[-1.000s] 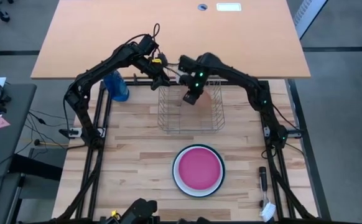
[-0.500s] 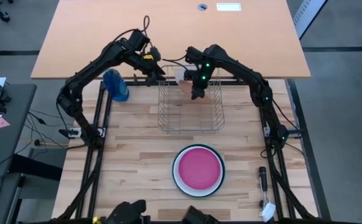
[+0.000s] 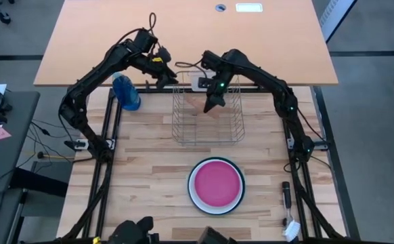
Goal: Sort dishes
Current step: Put the brown plate in the dish rack
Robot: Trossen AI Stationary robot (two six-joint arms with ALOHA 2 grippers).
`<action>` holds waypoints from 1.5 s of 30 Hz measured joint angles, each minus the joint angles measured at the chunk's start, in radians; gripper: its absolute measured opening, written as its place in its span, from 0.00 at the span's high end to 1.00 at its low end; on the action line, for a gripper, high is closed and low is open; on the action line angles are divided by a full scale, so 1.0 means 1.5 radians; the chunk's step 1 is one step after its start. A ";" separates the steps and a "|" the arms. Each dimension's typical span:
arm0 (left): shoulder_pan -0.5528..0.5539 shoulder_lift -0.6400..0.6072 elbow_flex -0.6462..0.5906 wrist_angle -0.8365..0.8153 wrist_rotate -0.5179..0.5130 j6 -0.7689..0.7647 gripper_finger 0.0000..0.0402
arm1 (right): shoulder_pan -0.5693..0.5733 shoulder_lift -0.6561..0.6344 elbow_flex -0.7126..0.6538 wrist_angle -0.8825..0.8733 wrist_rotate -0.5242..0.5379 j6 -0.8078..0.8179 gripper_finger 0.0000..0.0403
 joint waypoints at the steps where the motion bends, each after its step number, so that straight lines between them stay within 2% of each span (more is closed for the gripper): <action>1: 0.000 0.000 0.000 0.004 0.000 -0.004 0.56 | -0.002 -0.008 0.000 0.002 0.000 0.001 1.00; 9: 0.002 -0.012 0.000 0.075 -0.047 -0.043 0.56 | -0.046 -0.087 0.000 0.003 0.001 0.020 1.00; 13: 0.002 -0.013 0.000 0.094 -0.050 -0.051 0.56 | -0.084 -0.097 0.001 -0.007 -0.001 0.017 1.00; 16: 0.002 -0.013 0.000 0.100 -0.050 -0.055 0.56 | -0.107 -0.094 0.000 -0.019 -0.034 -0.015 1.00; 24: 0.002 -0.013 0.000 0.100 -0.052 -0.055 0.56 | -0.120 -0.091 -0.022 -0.023 -0.093 -0.160 1.00; 29: 0.002 -0.013 0.000 0.102 -0.053 -0.033 0.56 | -0.129 -0.091 -0.067 -0.015 -0.137 -0.223 1.00; 34: 0.001 -0.012 0.000 0.149 -0.036 -0.045 0.56 | -0.132 -0.091 -0.106 -0.016 -0.140 -0.237 1.00; 36: 0.001 -0.012 0.015 0.148 -0.013 -0.062 0.56 | -0.132 -0.090 -0.113 -0.018 -0.140 -0.237 1.00; 40: -0.019 -0.011 0.046 0.151 -0.010 -0.069 0.56 | -0.132 -0.091 -0.113 -0.013 -0.141 -0.240 1.00; 45: -0.048 -0.007 0.049 0.137 -0.063 -0.055 0.55 | -0.132 -0.091 -0.112 0.006 -0.141 -0.253 1.00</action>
